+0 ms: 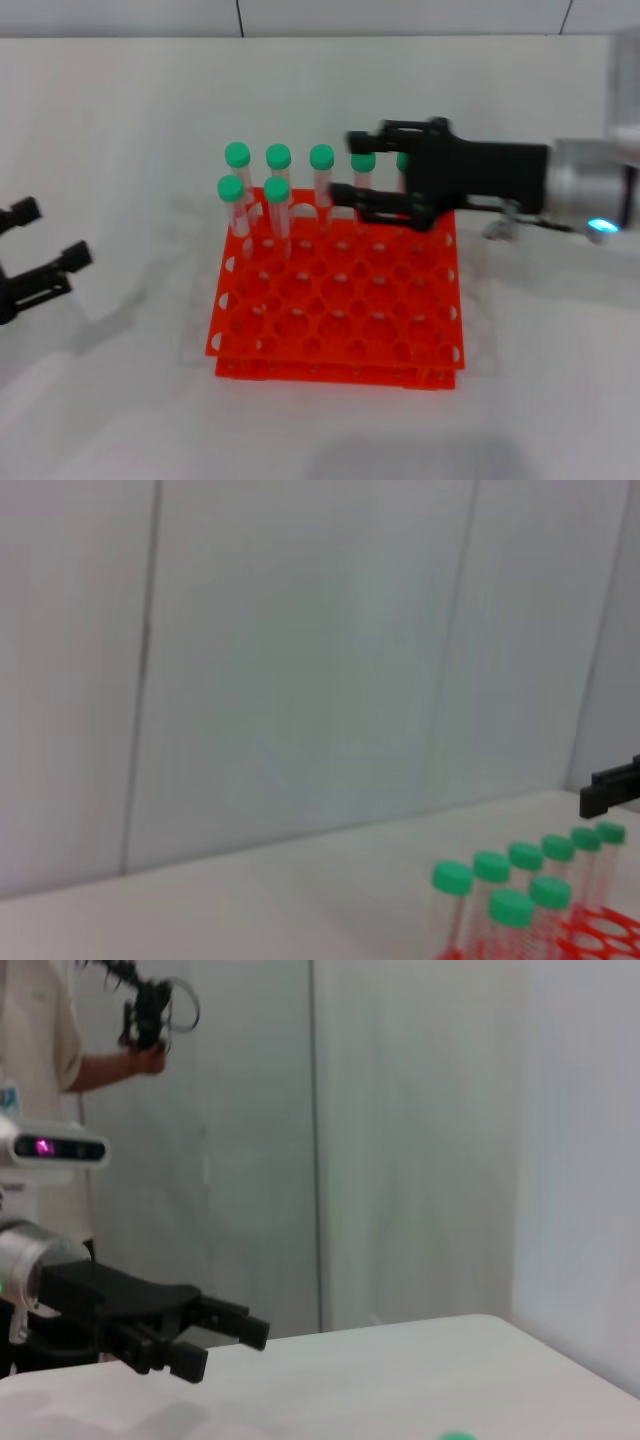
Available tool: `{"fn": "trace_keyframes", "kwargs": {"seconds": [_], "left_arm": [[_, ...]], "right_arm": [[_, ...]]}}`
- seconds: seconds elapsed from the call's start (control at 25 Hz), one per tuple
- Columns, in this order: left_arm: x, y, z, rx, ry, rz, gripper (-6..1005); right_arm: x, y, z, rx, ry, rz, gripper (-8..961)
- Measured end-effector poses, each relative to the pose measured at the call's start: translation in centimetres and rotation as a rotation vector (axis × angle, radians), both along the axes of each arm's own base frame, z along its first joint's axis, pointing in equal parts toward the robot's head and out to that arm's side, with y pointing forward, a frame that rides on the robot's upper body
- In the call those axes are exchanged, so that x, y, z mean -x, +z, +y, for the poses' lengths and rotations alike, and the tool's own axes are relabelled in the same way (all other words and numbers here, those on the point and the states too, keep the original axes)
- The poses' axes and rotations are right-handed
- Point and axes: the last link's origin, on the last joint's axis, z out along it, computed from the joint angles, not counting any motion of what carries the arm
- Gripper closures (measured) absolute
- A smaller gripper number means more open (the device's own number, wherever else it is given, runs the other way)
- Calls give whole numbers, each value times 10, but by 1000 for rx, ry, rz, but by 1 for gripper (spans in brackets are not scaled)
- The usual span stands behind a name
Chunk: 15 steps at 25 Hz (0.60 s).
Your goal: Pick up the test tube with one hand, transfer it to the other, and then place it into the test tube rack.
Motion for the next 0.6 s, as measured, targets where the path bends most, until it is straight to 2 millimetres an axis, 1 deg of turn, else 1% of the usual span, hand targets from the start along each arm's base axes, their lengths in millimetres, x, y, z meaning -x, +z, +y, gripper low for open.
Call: {"fn": "trace_keyframes", "kwargs": {"seconds": [0.08,0.12,0.16,0.28,0.36,0.52,0.6], "left_arm": [[-1,-6,4,44,-4,8,104],[-2,-12,9,94,-9,21,104],[-2,-12,9,94,-9,21,104],[-6,-20,17,190,-29,45,104],[-8,-23,20,244,-42,64,104],[-12,-21,22,312,-74,88,104],[-14,-19,21,341,-97,96,104]], "right_arm": [[-18,8,-8,-10,-31,20,383],[-38,15,-15,-18,-69,21,357],[-38,15,-15,-18,-69,21,331],[-66,21,-31,-28,-116,3,253],[-81,21,-41,-32,-139,-13,197],[-97,17,-53,-16,-180,-30,75],[-102,15,-59,2,-191,-28,76]]}}
